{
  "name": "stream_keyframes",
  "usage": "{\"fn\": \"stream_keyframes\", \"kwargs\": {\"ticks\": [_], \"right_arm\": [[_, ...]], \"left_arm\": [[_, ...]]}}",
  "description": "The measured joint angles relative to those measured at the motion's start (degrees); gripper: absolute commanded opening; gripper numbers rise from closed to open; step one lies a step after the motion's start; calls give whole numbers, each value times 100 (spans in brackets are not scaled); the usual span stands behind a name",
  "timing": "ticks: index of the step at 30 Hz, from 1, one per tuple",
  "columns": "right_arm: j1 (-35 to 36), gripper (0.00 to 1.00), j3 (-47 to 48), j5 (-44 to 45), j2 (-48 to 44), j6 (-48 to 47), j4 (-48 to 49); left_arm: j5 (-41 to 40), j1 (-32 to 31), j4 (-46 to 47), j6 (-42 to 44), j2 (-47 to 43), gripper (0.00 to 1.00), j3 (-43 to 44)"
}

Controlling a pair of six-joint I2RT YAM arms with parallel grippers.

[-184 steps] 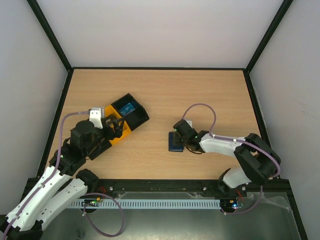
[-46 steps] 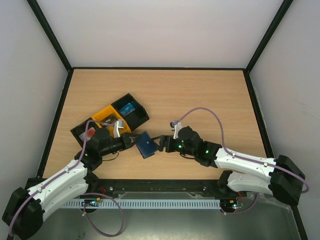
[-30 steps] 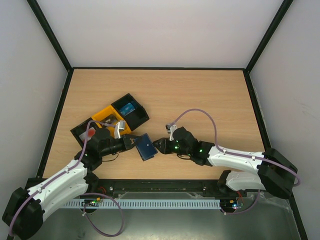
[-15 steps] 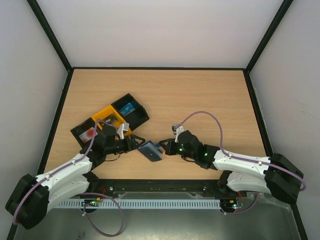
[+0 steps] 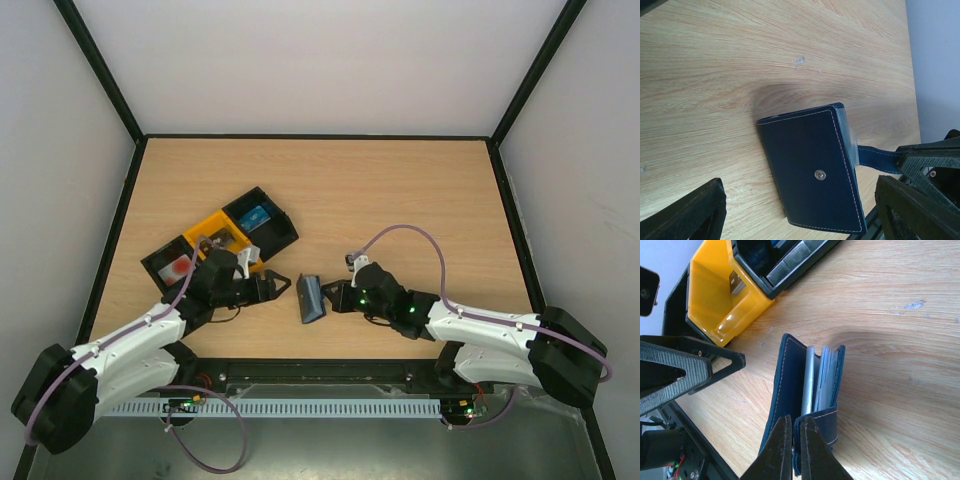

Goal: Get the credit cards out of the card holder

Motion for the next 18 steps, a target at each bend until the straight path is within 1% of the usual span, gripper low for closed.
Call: {"fn": "stream_keyframes", "kwargs": {"ticks": [7,14,16,18], "right_arm": [[0,2,-273,-380,-240,179,387],[0,2,-396,-553,-330,367,706],[0,2,-448,-577,-330,413,787],[0,2,-505,-603,-330,470,857]], "left_arm": [[2,-238,94,24,240,81,20],[146,-391,494,-48,520,81,20],[140,-411,570,-46,586,79,20],[120,-415,581,-42,680,75,20]]}}
